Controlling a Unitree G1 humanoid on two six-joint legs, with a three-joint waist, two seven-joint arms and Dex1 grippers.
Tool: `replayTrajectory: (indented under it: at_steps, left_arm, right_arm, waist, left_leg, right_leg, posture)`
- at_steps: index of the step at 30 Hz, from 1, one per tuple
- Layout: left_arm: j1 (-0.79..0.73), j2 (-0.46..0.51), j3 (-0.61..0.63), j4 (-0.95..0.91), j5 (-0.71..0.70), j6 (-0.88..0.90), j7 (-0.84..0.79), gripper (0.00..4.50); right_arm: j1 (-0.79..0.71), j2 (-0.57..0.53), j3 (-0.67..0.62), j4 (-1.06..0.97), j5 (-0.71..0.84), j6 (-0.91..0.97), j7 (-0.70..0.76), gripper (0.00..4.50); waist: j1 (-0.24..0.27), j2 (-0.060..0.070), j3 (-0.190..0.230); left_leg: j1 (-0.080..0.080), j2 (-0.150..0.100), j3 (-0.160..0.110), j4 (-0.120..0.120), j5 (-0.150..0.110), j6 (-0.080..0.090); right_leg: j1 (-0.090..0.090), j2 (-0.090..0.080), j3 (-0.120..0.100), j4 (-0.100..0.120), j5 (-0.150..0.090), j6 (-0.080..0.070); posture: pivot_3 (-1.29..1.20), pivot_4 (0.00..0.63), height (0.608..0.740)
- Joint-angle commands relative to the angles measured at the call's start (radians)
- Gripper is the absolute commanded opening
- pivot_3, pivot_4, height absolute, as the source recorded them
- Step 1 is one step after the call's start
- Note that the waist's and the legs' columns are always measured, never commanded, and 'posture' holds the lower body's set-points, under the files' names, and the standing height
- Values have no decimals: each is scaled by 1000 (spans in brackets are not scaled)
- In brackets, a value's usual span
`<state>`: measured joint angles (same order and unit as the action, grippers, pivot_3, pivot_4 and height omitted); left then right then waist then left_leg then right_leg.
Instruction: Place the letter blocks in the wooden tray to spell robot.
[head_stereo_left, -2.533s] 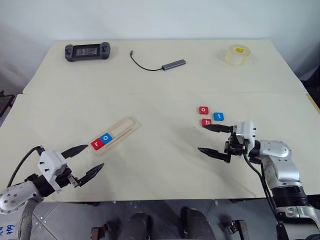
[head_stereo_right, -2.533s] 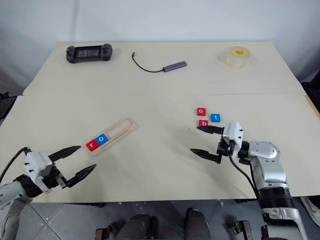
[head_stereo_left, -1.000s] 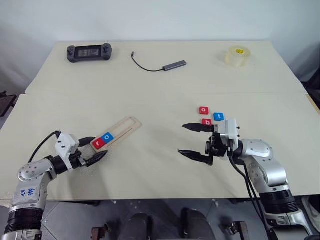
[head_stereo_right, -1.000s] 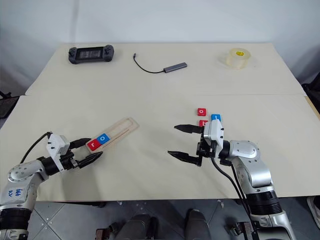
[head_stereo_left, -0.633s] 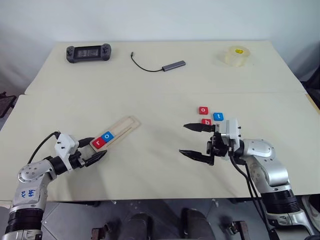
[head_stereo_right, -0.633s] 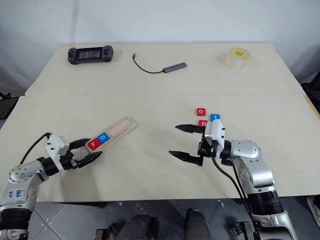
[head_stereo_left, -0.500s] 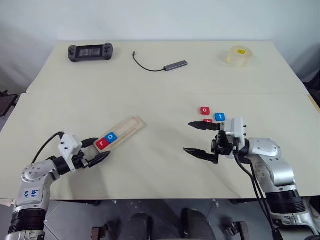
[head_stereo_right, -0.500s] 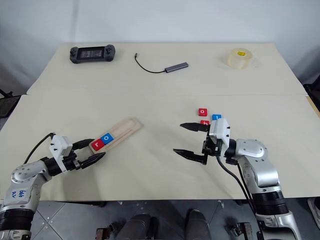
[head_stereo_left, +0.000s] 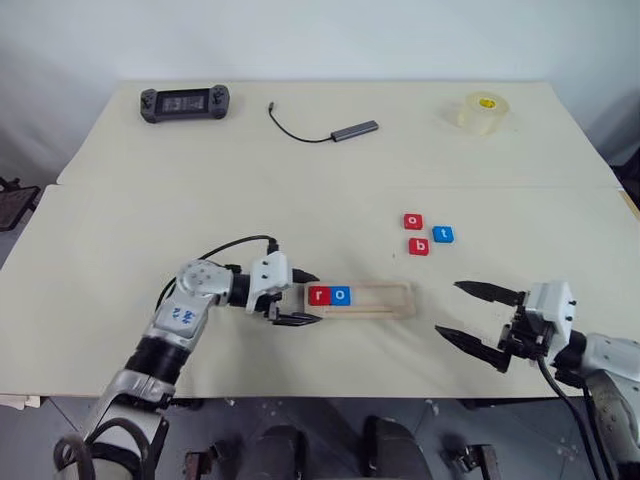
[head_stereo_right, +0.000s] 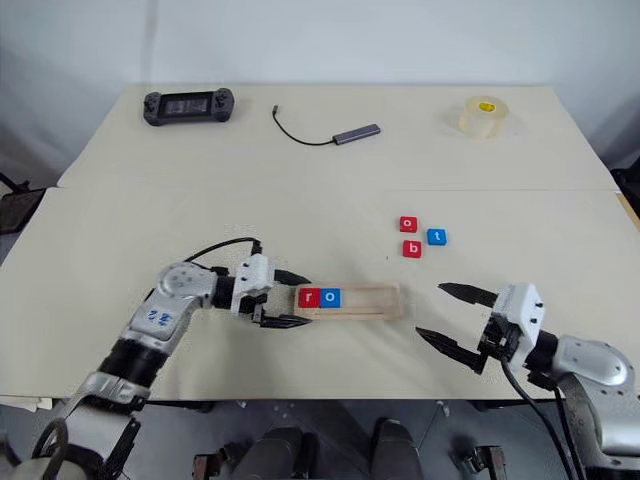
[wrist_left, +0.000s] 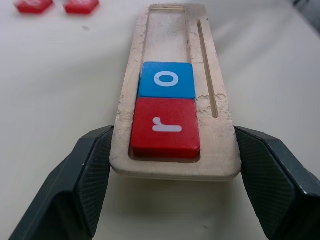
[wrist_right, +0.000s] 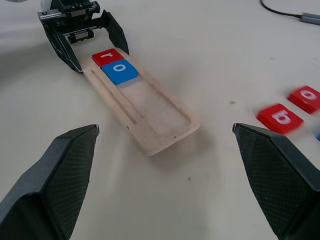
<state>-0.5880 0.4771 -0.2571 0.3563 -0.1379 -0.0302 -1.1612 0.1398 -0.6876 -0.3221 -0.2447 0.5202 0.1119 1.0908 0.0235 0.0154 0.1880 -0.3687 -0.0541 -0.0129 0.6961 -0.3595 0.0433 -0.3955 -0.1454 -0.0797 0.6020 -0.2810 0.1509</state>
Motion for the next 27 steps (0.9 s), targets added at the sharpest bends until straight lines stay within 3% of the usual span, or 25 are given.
replayTrajectory:
  at_steps: [1, 3, 5, 7, 11, 18, 27]
  left_arm:
    - [-14, -19, 1, 33, 1, -13, -15, 3399]
    - [-8, -26, 11, 31, -12, -2, -20, 3399]
    - [-6, -28, 18, 32, -14, 8, -23, 4114]
    - [-2, -28, 28, 32, -18, 0, -23, 4477]
    - [19, -18, 73, 15, -50, -29, -23, 4477]
    - [178, 85, 270, -47, -171, -183, -66, 4477]
    - [326, 145, 352, -287, -300, 36, -26, 4477]
  right_arm:
    - [63, 8, -74, -65, 26, -8, -41, 4500]
    - [80, 14, -85, -75, 28, -8, -60, 4500]
    - [87, 17, -89, -80, 32, -11, -73, 4500]
    - [93, 25, -103, -78, 37, -21, -90, 4500]
    - [122, 34, -165, -64, 72, 5, -129, 4500]
    - [214, 97, -258, -1, 37, -78, -179, 4500]
    - [140, 112, -223, 67, 24, -110, -209, 4500]
  waist:
    - [3, 0, 0]
    - [3, 0, 0]
    - [3, 0, 0]
    - [3, 0, 0]
    - [4, 0, 0]
    - [0, 0, 0]
    - [0, 0, 0]
  left_leg:
    - [0, 0, 0, 0, 0, 0]
    - [0, 0, -1, 1, 0, 0]
    - [0, 0, -1, 1, 0, 0]
    - [0, 0, -2, 2, 0, 0]
    - [0, 0, -2, 2, 0, 0]
    - [0, 1, -3, 0, 0, 0]
    - [1, 0, -3, 0, 0, 0]
  right_leg:
    - [0, 0, 0, 0, 0, 0]
    - [1, 0, 0, 0, 0, 0]
    - [1, 0, 0, 0, 0, 1]
    - [1, -1, 1, 0, 0, 1]
    - [1, -1, 1, 0, 0, 1]
    - [1, -1, 0, -1, 0, 0]
    - [2, -2, 2, -1, 0, 1]
  posture:
    - [0, 150, 740]
    - [0, 150, 740]
    - [0, 150, 740]
    - [0, 150, 740]
    - [0, 150, 740]
    - [0, 150, 740]
    - [0, 150, 740]
